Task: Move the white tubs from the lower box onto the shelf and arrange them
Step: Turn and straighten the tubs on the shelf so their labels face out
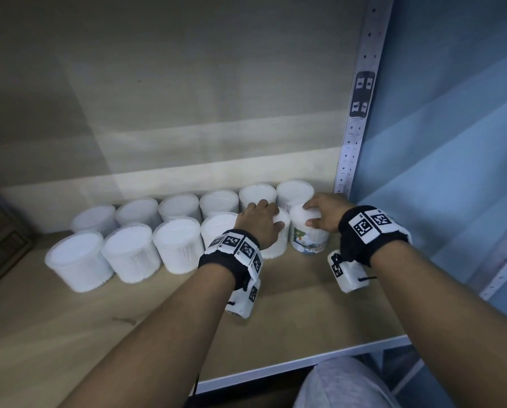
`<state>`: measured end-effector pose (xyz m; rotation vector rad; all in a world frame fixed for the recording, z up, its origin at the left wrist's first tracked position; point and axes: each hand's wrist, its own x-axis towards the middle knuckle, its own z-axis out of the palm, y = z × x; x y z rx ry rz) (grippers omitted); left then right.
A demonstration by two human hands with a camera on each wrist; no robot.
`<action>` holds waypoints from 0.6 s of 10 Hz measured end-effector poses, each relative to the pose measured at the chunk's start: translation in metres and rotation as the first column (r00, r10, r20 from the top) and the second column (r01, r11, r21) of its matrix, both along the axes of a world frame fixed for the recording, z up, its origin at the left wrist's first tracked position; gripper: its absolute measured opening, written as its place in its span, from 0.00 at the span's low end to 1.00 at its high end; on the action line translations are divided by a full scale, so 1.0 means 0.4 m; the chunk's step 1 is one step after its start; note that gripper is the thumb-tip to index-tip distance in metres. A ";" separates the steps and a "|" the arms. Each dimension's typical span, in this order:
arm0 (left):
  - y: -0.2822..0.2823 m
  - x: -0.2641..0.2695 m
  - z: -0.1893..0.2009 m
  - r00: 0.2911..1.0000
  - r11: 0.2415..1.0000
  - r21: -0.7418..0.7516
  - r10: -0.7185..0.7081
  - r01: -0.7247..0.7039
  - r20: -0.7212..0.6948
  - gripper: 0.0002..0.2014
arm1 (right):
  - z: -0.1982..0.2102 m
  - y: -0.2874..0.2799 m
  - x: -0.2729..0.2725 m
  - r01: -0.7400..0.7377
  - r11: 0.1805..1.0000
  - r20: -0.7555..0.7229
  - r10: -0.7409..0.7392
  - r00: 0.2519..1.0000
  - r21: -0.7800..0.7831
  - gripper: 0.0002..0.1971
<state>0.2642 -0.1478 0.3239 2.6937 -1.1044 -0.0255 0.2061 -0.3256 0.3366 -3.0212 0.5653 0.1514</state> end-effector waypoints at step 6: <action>0.017 0.029 0.035 0.980 0.989 0.054 -0.131 0.140 -0.149 0.22 | -0.016 -0.012 0.001 -0.022 1.000 0.042 0.022 0.999 -0.007 0.28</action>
